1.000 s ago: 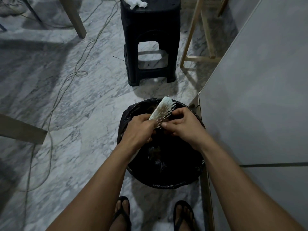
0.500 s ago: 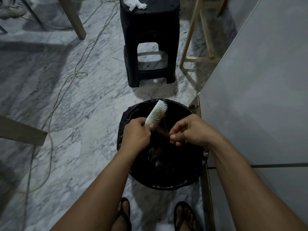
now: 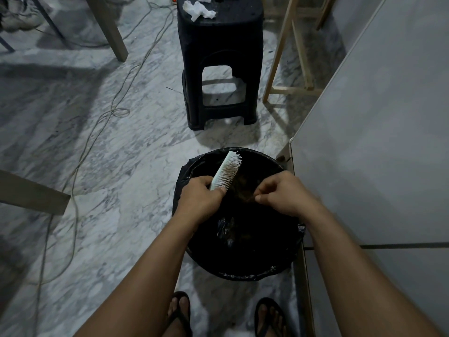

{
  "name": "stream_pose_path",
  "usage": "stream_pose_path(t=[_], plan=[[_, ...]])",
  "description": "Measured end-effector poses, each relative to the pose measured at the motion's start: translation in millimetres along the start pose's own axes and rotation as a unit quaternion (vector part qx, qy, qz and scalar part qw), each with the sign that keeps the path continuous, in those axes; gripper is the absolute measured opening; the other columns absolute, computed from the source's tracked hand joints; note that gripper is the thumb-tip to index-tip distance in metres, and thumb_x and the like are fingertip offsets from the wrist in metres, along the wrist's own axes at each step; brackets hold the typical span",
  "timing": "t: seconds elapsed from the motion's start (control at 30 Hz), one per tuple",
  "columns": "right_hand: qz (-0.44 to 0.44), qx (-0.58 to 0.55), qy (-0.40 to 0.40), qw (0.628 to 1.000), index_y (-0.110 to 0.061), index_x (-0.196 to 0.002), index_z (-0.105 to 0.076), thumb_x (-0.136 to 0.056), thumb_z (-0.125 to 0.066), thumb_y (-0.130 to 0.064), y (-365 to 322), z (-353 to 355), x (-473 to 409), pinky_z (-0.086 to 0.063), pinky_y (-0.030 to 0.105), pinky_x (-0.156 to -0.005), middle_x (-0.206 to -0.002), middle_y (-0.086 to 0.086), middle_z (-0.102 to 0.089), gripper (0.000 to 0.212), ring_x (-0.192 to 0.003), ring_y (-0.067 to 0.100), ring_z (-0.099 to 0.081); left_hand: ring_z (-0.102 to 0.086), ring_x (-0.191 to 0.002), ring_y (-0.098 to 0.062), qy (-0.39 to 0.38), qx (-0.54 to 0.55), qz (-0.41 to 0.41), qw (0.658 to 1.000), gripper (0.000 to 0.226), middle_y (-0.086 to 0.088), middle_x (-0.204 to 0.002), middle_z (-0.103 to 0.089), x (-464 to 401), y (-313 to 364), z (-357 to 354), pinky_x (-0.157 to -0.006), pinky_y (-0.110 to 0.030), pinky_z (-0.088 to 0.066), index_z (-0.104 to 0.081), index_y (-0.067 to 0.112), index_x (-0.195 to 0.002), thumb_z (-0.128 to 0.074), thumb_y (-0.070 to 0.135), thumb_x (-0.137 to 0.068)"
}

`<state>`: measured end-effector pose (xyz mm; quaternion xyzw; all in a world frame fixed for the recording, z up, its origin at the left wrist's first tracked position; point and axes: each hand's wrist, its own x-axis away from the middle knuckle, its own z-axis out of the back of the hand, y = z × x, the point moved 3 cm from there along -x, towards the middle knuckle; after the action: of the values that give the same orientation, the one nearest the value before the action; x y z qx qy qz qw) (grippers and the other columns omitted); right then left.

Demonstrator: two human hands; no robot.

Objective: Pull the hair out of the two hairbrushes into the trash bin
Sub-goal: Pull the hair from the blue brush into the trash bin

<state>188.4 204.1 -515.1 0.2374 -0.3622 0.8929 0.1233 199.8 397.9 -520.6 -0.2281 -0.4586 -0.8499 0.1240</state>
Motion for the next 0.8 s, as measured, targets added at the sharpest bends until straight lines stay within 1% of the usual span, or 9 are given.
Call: stream_pose_path(t=[0.1,0.2,0.27,0.37,0.43,0.5,0.63,0.73,0.8], plan=[[0.029,-0.071,0.043,0.996,-0.031,-0.077,-0.07,-0.075,-0.076,-0.012,-1.8,-0.3,-3.2,-0.054,0.029,-0.08,-0.083,-0.006,-0.071,0.02,-0.077,0.009,-0.067,-0.056,-0.054,-0.02,-0.011,0.019,0.025,0.999,0.014,-0.001,-0.064,-0.061,1.6,4.4,0.8,-0.057,-0.033,-0.045,-0.07,0.019,-0.081,-0.059,0.024,-0.075],[0.039,-0.227,0.013,0.973,-0.022,-0.109,-0.059,-0.07,-0.082,-0.006,-10.0,-10.1,0.1,-0.061,0.042,-0.079,-0.12,0.002,-0.058,0.048,-0.086,0.022,-0.072,-0.055,-0.052,-0.021,-0.032,0.033,0.031,0.998,0.02,-0.002,-0.061,-0.061,5.1,9.7,-1.8,-0.054,-0.031,-0.044,-0.072,0.016,-0.079,-0.056,0.023,-0.07],[0.043,-0.242,0.028,0.969,-0.02,-0.104,-0.058,-0.066,-0.086,-0.01,-15.4,-18.1,1.0,-0.062,0.044,-0.07,-0.115,0.002,-0.057,0.048,-0.085,0.025,-0.071,-0.054,-0.051,-0.02,-0.053,0.049,0.031,0.997,0.018,-0.002,-0.06,-0.06,7.7,12.6,-5.3,-0.052,-0.03,-0.043,-0.074,0.016,-0.084,-0.058,0.017,-0.076],[0.027,-0.18,0.112,0.977,-0.019,-0.076,-0.062,-0.071,-0.08,-0.007,-14.1,-17.2,-2.3,-0.062,0.044,-0.064,-0.076,0.002,-0.07,0.023,-0.061,0.02,-0.072,-0.053,-0.051,-0.02,-0.054,0.061,0.027,0.996,0.019,-0.003,-0.062,-0.06,8.2,14.3,-6.9,-0.051,-0.03,-0.043,-0.075,0.016,-0.088,-0.057,0.013,-0.082],[0.005,-0.131,0.108,0.985,-0.018,-0.064,-0.063,-0.072,-0.079,-0.004,-8.4,-11.9,-4.1,-0.062,0.04,-0.063,-0.06,0.002,-0.069,0.022,-0.051,0.017,-0.07,-0.052,-0.051,-0.02,-0.043,0.075,0.028,0.996,0.017,-0.004,-0.063,-0.059,7.6,14.9,-4.7,-0.051,-0.03,-0.042,-0.074,0.014,-0.087,-0.057,0.012,-0.084],[-0.018,-0.035,0.058,0.998,-0.017,-0.059,-0.064,-0.07,-0.077,-0.003,-2.9,-9.2,-1.4,-0.061,0.034,-0.062,-0.06,0.001,-0.069,0.022,-0.05,0.016,-0.069,-0.052,-0.052,-0.021,-0.036,0.085,0.028,0.995,0.014,-0.005,-0.064,-0.057,7.4,15.1,-2.9,-0.052,-0.031,-0.041,-0.072,0.012,-0.083,-0.058,0.015,-0.084],[-0.047,0.148,0.007,0.988,-0.015,-0.056,-0.059,-0.078,-0.059,-0.006,6.4,-14.5,0.5,-0.058,0.034,-0.068,-0.076,0.007,-0.066,0.024,-0.069,0.028,-0.065,-0.053,-0.05,-0.019,-0.015,0.099,0.016,0.995,0.018,-0.002,-0.061,-0.056,7.0,14.6,-1.0,-0.052,-0.03,-0.042,-0.072,0.015,-0.08,-0.061,0.028,-0.088],[-0.066,0.205,-0.022,0.976,-0.015,-0.063,-0.053,-0.083,-0.055,-0.007,13.0,-19.7,1.6,-0.049,0.031,-0.064,-0.079,0.012,-0.06,0.021,-0.07,0.031,-0.059,-0.053,-0.048,-0.015,0.004,0.113,0.012,0.994,0.016,0.001,-0.062,-0.058,4.8,13.2,1.7,-0.051,-0.029,-0.043,-0.072,0.02,-0.081,-0.062,0.03,-0.088],[-0.08,0.224,-0.044,0.97,-0.013,-0.068,-0.053,-0.084,-0.055,-0.006,15.0,-20.1,2.7,-0.045,0.03,-0.065,-0.086,0.014,-0.063,0.017,-0.071,0.03,-0.055,-0.053,-0.049,-0.016,0.006,0.115,0.015,0.993,0.017,0.0,-0.063,-0.059,3.8,12.3,2.6,-0.052,-0.029,-0.044,-0.072,0.02,-0.081,-0.061,0.031,-0.088]])
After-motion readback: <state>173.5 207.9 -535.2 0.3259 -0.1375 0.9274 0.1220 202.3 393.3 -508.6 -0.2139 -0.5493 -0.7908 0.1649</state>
